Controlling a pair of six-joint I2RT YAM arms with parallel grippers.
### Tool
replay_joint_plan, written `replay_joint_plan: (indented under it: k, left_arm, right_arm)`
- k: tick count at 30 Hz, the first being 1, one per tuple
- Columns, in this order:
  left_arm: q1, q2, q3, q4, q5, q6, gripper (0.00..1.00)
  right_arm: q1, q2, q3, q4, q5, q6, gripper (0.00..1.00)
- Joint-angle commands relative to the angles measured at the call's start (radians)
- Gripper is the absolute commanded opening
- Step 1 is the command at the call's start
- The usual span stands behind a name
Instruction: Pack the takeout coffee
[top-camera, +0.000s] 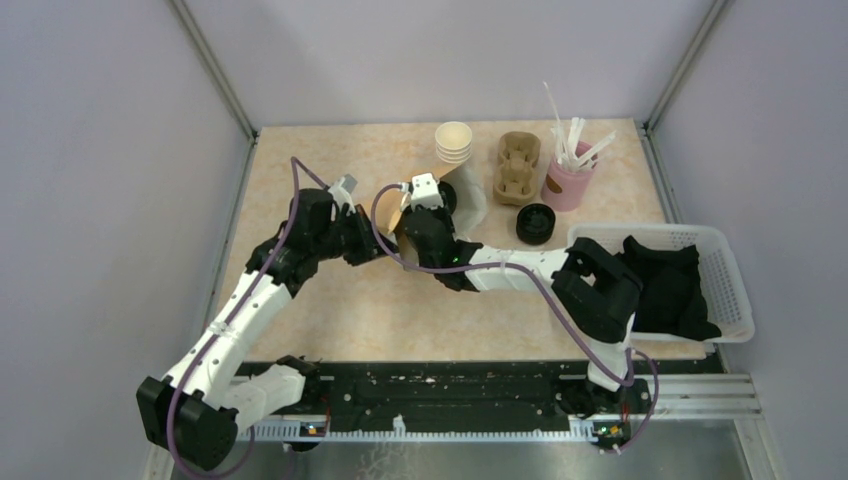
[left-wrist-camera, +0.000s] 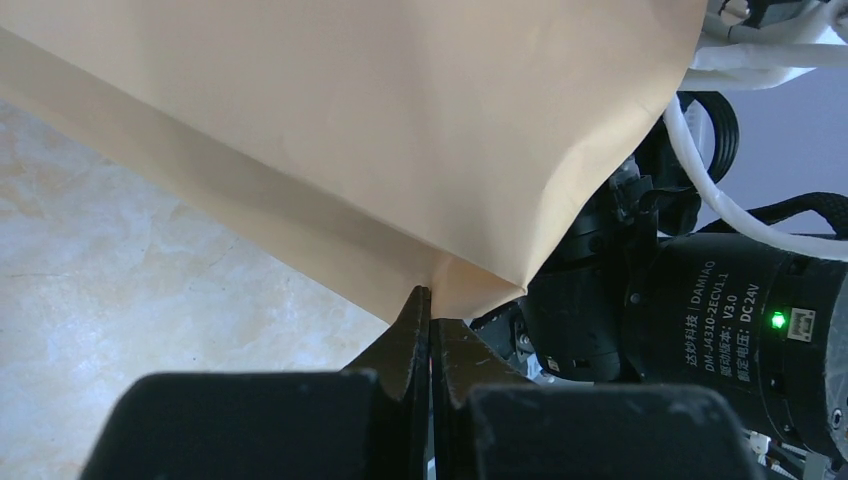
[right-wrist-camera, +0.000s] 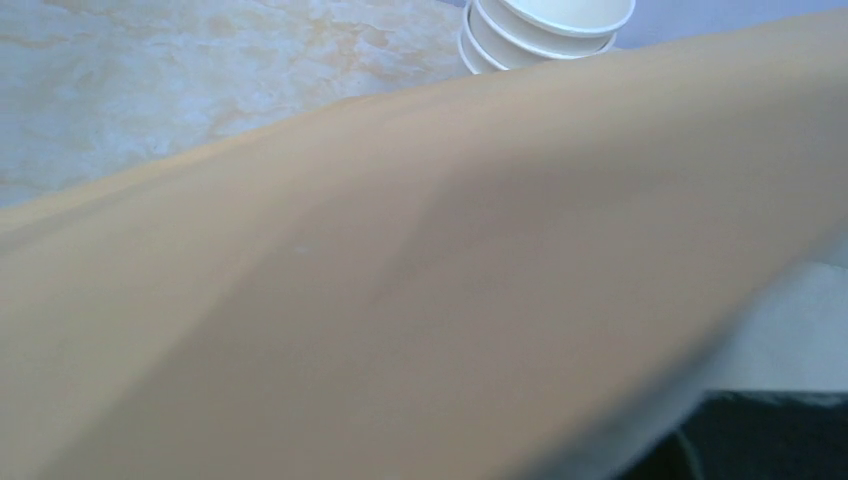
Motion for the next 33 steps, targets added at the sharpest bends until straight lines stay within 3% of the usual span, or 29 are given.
replay_joint_plan:
  k: [1,8,20,24,33]
  left_arm:
    - [-0.001,0.005,0.035,0.0,0.06,-0.002,0.0]
    - [0.0,0.006,0.084,-0.04,0.069,-0.009,0.0]
    - [0.0,-0.01,0.111,-0.129,0.079,-0.09,0.0]
    - [0.002,-0.016,0.086,-0.125,0.074,-0.102,0.0]
    - [0.019,0.022,0.093,-0.12,0.088,-0.08,0.0]
  right_arm:
    - [0.007,0.01,0.025,0.061,-0.066,-0.031,0.37]
    - [0.014,-0.066,-0.002,-0.035,-0.076,-0.031,0.37]
    - [0.066,-0.136,0.006,-0.382,-0.097,0.027,0.37]
    - [0.068,-0.101,-0.004,-0.352,-0.06,-0.021,0.37]
    - [0.067,-0.04,-0.014,-0.035,0.003,-0.16,0.37]
